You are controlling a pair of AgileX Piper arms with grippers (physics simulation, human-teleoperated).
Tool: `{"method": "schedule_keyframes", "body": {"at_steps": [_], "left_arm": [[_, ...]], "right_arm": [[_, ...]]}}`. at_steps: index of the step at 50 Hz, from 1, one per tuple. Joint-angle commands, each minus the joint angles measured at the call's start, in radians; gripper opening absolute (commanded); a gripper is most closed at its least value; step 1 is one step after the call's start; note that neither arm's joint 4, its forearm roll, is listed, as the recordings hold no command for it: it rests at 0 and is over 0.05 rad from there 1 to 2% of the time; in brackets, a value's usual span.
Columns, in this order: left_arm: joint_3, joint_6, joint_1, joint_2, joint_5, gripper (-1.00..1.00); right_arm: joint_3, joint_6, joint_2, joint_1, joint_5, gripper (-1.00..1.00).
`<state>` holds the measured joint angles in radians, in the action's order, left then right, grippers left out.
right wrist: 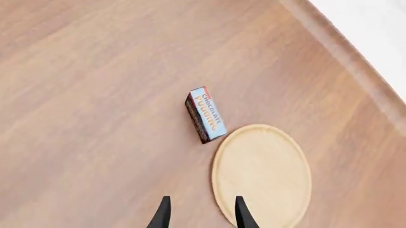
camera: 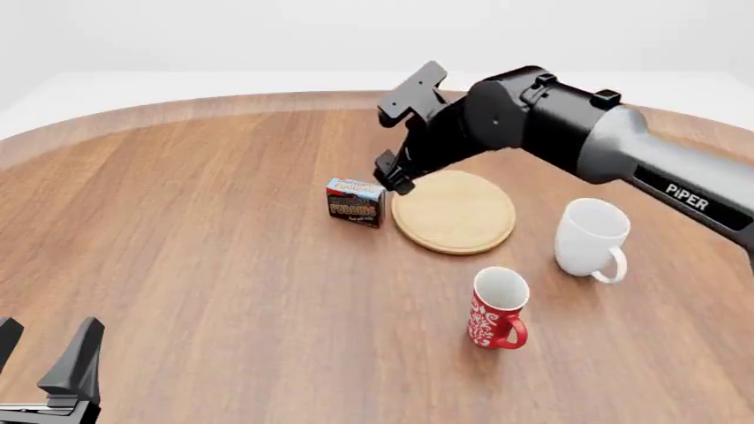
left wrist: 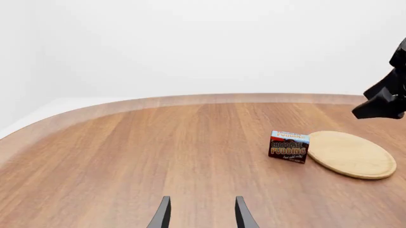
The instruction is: Put the chocolate pudding to the left of the plate.
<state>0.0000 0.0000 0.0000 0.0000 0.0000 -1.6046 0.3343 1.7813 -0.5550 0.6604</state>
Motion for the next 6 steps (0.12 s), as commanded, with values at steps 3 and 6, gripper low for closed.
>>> {"method": "schedule_keyframes", "body": {"at_steps": [3,6], "left_arm": [[0.0,0.0,0.0,0.0,0.0,1.0],[0.0,0.0,0.0,0.0,0.0,1.0]], "right_arm": [[0.292,-0.063,-0.261,-0.027,-0.134,1.0],[0.323,-0.066,-0.289,-0.023,-0.146,1.0]]}}
